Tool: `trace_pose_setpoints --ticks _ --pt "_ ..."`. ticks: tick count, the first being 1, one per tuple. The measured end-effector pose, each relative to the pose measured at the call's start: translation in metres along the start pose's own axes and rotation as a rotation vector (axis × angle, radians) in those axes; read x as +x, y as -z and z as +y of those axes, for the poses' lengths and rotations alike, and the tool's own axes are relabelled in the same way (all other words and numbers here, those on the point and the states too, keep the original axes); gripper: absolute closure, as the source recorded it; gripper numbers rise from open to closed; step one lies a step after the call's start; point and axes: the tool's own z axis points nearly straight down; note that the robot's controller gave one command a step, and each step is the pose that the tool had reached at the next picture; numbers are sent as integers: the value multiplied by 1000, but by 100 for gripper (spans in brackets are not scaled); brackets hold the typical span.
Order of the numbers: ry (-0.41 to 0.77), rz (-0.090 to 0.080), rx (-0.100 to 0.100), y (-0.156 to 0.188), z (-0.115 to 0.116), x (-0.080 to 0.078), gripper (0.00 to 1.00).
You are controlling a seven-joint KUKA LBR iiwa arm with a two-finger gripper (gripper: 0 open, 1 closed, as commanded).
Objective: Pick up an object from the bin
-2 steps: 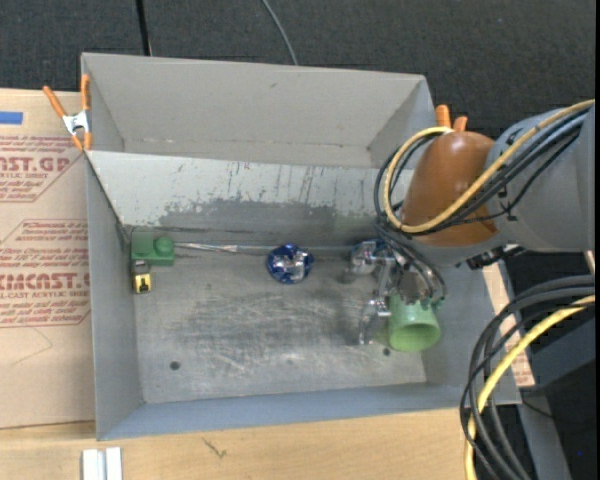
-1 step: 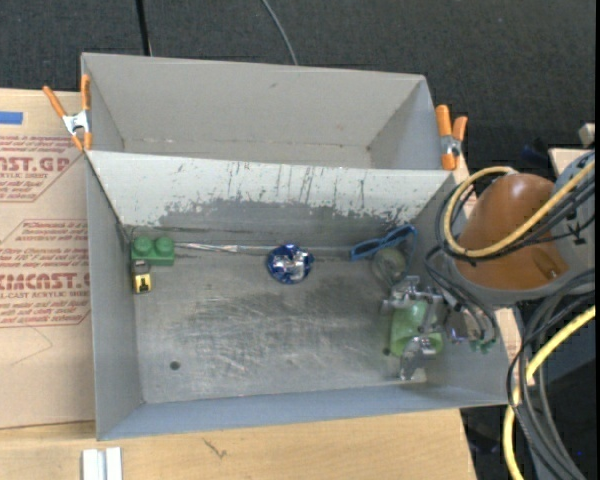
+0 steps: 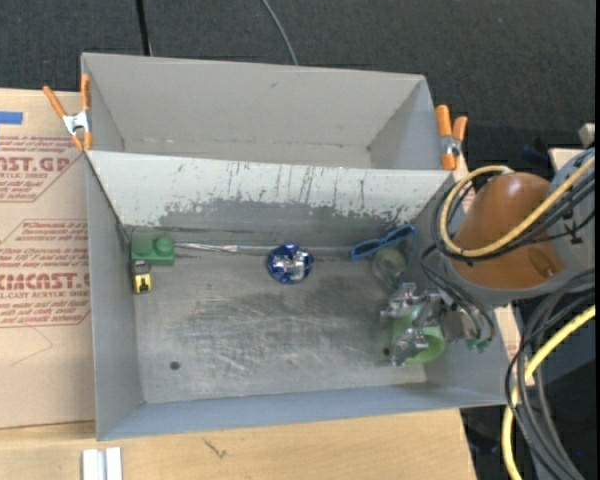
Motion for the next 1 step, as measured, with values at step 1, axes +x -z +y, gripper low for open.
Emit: trace_pose_setpoints --ticks 1 --pt "156 -6 18 136 -1 -2 100"
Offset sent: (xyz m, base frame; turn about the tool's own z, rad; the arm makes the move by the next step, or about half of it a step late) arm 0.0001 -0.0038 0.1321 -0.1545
